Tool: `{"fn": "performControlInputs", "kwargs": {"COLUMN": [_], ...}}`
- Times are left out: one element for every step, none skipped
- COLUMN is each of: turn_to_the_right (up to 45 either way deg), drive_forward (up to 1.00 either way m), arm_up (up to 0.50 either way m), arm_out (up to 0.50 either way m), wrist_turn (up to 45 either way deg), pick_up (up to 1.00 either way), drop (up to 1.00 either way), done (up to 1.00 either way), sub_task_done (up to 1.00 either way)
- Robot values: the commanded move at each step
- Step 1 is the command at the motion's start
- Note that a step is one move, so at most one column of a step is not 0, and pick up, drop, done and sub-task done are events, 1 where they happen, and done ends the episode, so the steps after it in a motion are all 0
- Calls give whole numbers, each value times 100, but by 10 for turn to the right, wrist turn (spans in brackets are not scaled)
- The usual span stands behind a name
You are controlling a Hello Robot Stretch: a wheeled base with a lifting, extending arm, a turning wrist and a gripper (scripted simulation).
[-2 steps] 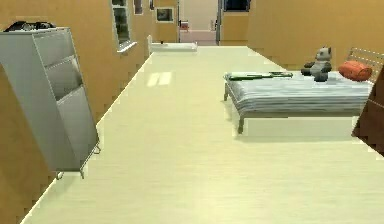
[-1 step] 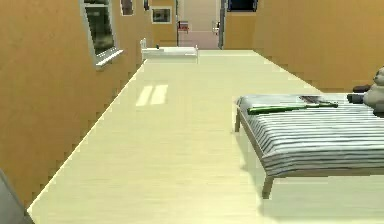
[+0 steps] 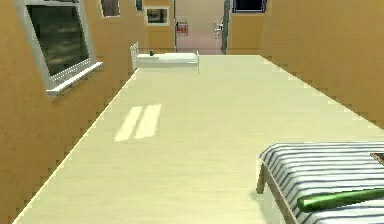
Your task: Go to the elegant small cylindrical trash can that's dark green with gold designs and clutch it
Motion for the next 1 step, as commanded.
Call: {"fn": "performControlInputs", "kwargs": {"turn_to_the_right": [30], "drive_forward": [0], "arm_up": [0], "arm_out": [0], "wrist_turn": [0], "pick_up": [0], "drop": [0], "done": [0], "sub_task_done": [0]}}
